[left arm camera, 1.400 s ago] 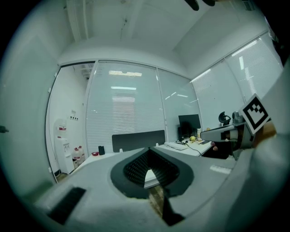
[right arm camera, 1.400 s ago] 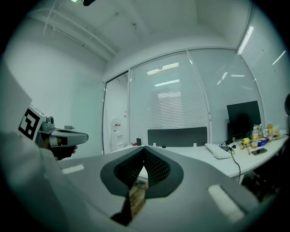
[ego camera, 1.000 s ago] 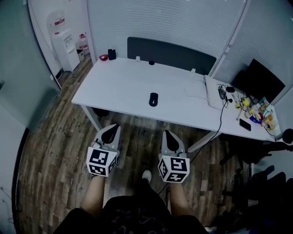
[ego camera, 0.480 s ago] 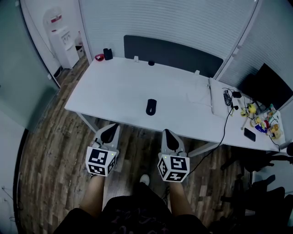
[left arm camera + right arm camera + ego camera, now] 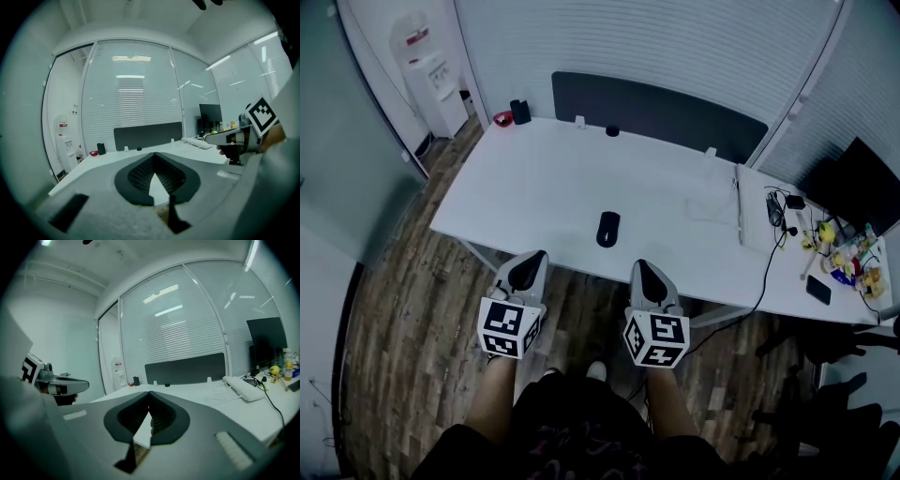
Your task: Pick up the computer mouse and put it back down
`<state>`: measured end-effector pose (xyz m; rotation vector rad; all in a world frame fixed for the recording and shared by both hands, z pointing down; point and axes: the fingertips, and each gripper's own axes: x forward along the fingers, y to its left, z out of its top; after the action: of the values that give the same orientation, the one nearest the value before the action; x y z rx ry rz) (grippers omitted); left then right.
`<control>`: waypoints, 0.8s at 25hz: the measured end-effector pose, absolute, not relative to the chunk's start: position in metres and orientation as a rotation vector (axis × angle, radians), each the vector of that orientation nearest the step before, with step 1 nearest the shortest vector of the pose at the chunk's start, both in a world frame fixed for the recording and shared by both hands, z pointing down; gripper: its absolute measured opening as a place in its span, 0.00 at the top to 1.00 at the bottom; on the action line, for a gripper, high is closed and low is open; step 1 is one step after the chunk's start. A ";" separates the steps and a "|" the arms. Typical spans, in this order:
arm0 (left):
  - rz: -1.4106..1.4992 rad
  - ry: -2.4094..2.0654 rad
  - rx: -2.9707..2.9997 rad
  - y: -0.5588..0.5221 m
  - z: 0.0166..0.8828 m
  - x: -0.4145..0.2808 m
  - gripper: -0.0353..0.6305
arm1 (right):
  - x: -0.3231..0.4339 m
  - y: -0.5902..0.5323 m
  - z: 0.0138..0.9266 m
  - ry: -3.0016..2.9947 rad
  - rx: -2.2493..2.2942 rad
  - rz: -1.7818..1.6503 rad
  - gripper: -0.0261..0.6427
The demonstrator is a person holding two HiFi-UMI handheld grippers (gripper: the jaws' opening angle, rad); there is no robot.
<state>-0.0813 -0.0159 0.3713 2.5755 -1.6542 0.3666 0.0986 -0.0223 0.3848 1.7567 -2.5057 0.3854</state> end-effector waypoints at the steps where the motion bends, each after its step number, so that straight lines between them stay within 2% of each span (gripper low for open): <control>1: 0.365 -1.658 2.575 -0.018 0.370 -0.081 0.95 | 0.099 -0.025 0.384 -2.509 1.757 0.390 0.94; 20: 0.361 -1.596 2.597 -0.119 0.376 -0.087 0.95 | 0.084 -0.115 0.397 -2.459 1.792 0.480 0.94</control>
<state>-0.0872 -0.1187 0.3756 2.5971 -1.5960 0.3614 0.0844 -0.1149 0.3972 1.7918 -2.4588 0.4802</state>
